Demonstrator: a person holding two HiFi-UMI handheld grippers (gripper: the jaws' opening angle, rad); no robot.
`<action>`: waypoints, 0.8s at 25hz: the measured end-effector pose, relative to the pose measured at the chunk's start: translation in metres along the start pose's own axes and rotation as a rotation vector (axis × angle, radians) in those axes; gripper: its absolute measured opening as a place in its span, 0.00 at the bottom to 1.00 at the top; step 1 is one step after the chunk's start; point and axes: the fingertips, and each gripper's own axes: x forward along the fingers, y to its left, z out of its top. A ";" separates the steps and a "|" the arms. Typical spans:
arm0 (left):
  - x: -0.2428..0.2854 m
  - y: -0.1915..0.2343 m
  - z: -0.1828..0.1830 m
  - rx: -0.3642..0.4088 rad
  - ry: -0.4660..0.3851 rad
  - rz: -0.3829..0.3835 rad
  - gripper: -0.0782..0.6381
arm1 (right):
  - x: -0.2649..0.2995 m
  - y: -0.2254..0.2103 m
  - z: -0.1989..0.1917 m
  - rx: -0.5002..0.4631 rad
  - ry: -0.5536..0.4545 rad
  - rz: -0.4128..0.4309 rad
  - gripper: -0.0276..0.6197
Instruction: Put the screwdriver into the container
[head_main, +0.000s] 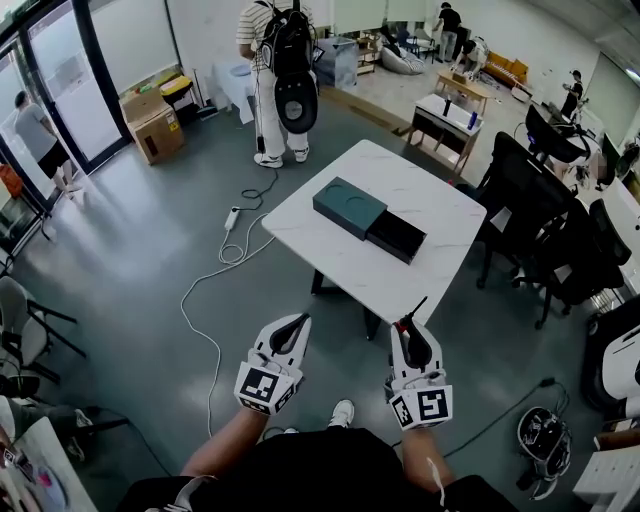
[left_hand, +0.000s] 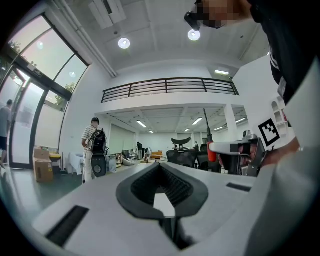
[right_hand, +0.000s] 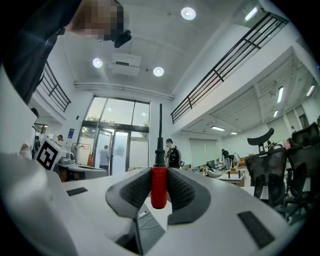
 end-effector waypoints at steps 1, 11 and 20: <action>0.005 -0.001 0.000 -0.003 0.000 0.003 0.11 | 0.002 -0.005 -0.001 0.007 0.003 0.009 0.21; 0.031 0.007 -0.010 -0.003 0.030 0.064 0.11 | 0.020 -0.037 -0.012 0.019 0.041 0.053 0.21; 0.059 0.042 -0.008 0.000 0.013 0.050 0.11 | 0.062 -0.042 -0.020 -0.015 0.048 0.017 0.21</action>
